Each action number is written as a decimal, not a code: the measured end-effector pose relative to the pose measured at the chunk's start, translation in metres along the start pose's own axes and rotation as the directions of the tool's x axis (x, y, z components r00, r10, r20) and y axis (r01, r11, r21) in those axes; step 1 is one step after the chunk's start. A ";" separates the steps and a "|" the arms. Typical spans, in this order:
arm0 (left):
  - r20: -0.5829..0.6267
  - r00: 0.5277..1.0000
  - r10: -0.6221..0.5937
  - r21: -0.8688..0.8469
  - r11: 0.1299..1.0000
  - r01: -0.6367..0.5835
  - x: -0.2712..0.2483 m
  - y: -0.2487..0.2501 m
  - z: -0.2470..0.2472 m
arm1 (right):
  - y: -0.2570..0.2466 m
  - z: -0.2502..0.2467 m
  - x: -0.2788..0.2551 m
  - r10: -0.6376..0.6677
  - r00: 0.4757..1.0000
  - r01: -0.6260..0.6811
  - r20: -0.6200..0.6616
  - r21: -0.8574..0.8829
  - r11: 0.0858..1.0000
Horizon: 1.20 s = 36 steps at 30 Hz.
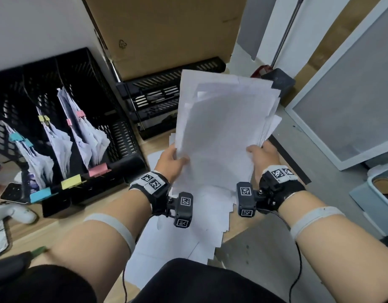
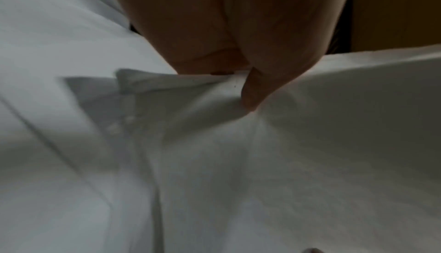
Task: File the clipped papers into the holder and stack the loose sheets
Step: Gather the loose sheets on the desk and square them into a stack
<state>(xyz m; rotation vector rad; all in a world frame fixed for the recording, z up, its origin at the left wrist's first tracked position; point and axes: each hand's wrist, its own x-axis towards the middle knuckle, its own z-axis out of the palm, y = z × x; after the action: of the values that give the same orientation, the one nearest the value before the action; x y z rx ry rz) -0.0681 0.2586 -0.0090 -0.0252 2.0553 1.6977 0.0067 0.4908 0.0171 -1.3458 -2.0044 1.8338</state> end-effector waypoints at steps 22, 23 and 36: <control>-0.005 0.976 0.220 -0.058 0.974 -0.220 -0.001 0.016 0.000 | 0.003 0.019 -0.043 -0.023 1.000 0.020 0.021 0.110 0.994; -0.016 0.978 0.209 -0.066 0.976 -0.210 -0.001 0.015 0.000 | 0.003 0.015 -0.044 -0.030 0.999 0.028 0.032 0.058 0.998; -0.025 0.974 -0.226 -0.653 0.741 0.155 -0.003 0.004 -0.011 | 0.030 -0.007 -0.020 0.200 0.961 -0.256 0.193 0.335 0.907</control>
<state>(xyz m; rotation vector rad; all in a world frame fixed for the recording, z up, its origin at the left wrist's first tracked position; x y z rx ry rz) -0.0705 0.2485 -0.0024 -0.5425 1.3556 2.2164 0.0391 0.4793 0.0033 -1.4101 -1.5122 2.3327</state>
